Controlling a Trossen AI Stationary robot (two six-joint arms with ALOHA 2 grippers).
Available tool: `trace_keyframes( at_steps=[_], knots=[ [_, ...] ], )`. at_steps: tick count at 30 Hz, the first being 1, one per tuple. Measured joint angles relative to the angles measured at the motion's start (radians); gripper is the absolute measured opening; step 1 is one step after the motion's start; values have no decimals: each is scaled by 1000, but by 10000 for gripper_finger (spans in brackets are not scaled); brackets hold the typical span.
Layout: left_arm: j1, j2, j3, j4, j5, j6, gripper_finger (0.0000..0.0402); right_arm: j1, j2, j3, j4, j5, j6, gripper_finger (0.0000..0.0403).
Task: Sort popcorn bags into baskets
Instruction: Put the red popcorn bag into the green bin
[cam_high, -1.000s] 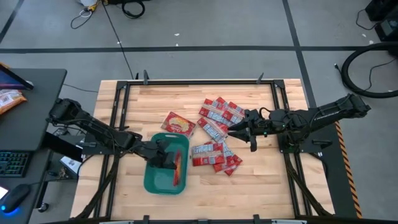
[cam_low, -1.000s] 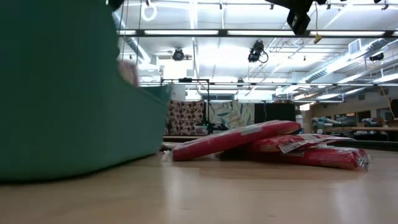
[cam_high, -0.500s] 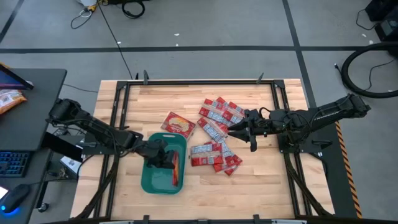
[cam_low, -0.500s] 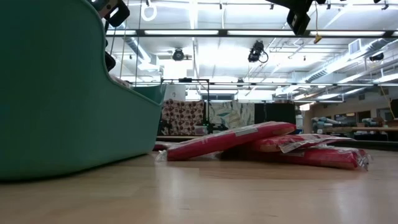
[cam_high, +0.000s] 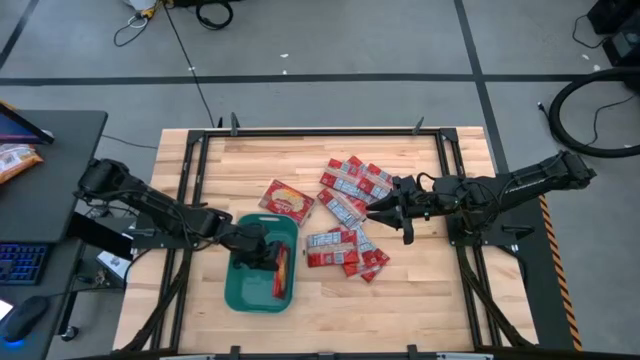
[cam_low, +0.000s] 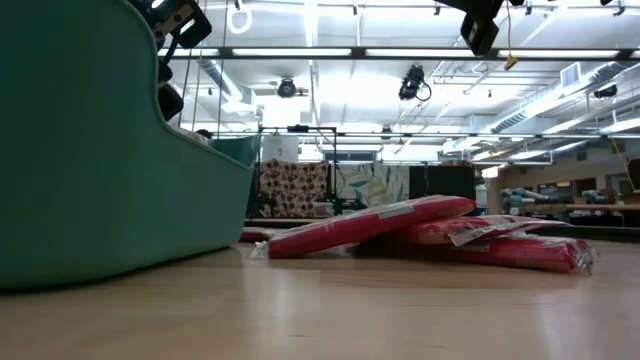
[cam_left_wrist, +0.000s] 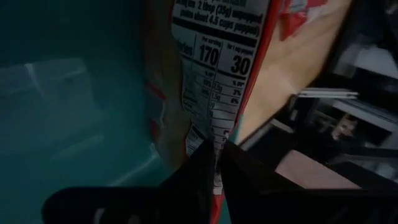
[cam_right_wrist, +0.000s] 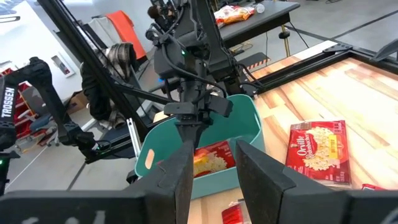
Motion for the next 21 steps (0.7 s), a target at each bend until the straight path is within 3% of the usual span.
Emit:
trace_keyframes(
  at_steps=[11,21],
  knots=[
    [-3,0,217,-533,50,109,32,0,0,0,8,0,-20,125],
    [-7,0,235,-636,138,139,32,0,0,0,8,0,-35,125]
  ],
)
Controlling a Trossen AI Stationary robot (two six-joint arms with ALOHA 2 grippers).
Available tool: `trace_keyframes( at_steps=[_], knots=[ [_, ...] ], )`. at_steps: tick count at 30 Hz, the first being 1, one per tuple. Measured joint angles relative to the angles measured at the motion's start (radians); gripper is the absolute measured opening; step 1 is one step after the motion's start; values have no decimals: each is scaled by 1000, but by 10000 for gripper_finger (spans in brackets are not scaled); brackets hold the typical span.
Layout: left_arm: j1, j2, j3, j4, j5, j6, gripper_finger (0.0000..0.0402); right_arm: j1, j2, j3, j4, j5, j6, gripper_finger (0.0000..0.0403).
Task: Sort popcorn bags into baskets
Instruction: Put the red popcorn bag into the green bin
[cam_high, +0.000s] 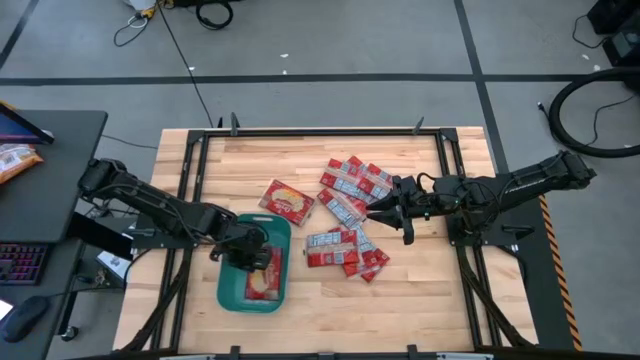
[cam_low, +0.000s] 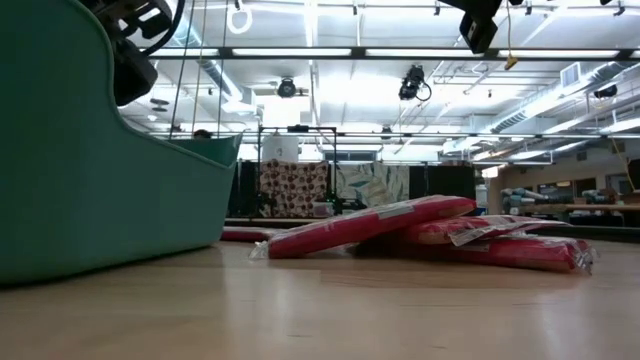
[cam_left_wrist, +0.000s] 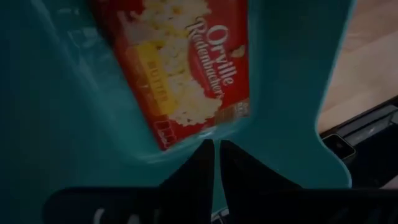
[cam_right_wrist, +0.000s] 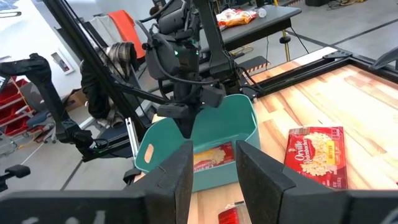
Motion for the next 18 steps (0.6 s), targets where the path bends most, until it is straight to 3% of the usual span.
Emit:
trace_keyframes(
  at_steps=[5,10,14,18],
  knots=[
    [2,0,66,-4,-90,108,32,0,0,0,-15,0,1,125],
    [6,0,162,26,-262,358,32,-14,0,0,-24,-21,7,125],
    [3,0,175,224,-353,511,32,-48,0,0,-24,-83,9,125],
    [29,0,175,405,-359,580,32,-83,0,2,-29,-154,20,125]
  ],
)
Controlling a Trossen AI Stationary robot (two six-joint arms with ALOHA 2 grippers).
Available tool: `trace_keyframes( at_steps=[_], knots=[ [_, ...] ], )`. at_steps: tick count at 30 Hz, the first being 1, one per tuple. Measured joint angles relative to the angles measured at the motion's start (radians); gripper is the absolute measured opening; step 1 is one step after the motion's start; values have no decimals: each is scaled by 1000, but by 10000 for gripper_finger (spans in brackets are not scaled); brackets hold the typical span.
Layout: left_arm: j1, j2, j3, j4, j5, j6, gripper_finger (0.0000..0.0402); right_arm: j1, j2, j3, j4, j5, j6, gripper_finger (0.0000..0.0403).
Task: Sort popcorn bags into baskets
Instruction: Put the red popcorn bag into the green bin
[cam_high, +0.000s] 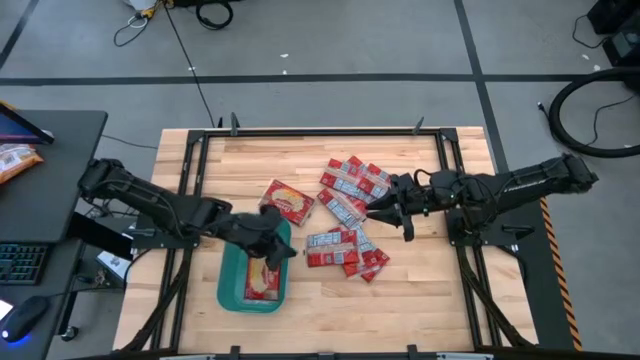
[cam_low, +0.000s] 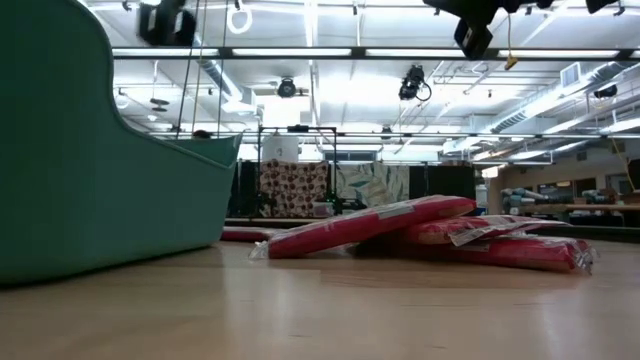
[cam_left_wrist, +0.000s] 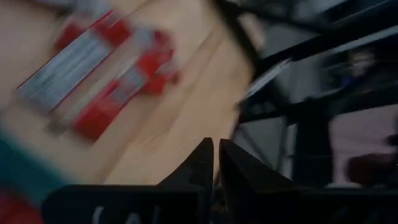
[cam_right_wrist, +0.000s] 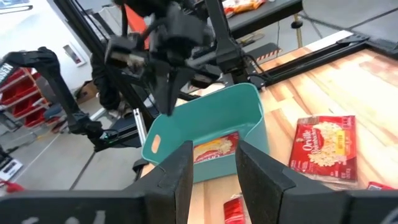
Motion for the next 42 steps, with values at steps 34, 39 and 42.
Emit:
trace_keyframes(
  at_steps=[34,39,42],
  knots=[
    [538,114,135,-321,176,431,42,-71,0,4,-52,29,42,125],
    [598,207,135,-338,317,534,86,-85,0,4,-63,28,60,125],
    [613,251,140,-350,376,614,113,-88,0,5,-76,28,78,125]
  ],
)
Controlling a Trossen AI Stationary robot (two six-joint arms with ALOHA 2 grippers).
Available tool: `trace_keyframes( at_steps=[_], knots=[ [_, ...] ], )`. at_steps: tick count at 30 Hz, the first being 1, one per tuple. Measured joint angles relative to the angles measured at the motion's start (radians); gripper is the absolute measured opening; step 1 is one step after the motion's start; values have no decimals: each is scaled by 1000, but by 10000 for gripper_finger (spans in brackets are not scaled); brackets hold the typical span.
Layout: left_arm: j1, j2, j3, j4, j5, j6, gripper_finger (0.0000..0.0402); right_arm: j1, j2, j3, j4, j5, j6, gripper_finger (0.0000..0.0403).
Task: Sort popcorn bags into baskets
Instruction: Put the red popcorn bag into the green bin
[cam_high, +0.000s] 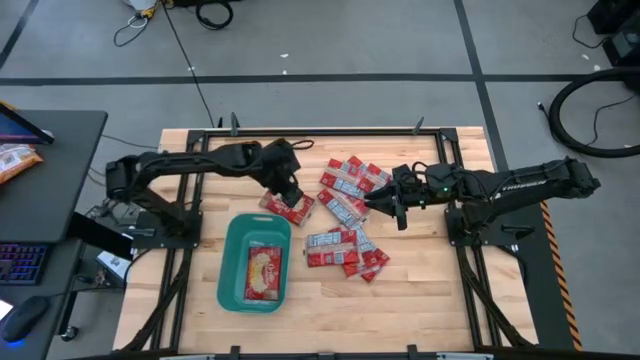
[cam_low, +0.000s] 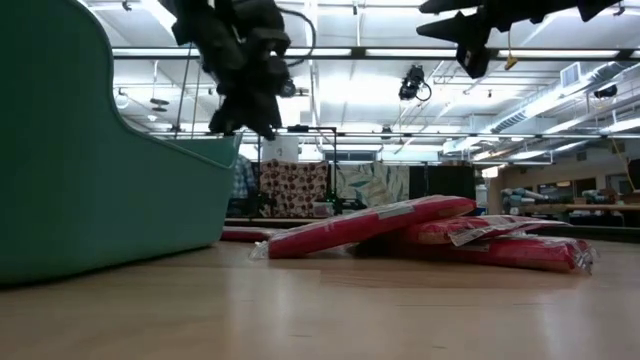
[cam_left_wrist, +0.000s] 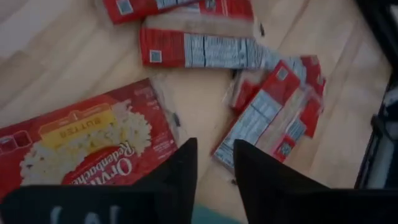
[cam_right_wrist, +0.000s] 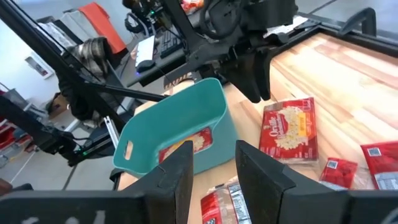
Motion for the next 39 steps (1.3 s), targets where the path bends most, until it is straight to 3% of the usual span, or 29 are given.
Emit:
trace_keyframes(
  at_steps=[6,11,15,20,25,39],
  knots=[
    [2,90,71,-124,-12,184,139,-18,0,0,-18,0,20,125],
    [39,184,190,-272,49,265,133,-35,0,0,-17,0,34,125],
    [60,268,306,-402,36,368,129,-40,0,0,-17,0,35,125],
    [62,317,378,-416,-22,528,128,-36,0,0,-28,-2,43,125],
    [36,321,360,-412,-134,733,128,-34,0,0,-31,-3,42,125],
    [13,321,169,-350,-140,989,128,-35,0,0,-23,-3,32,125]
  ],
)
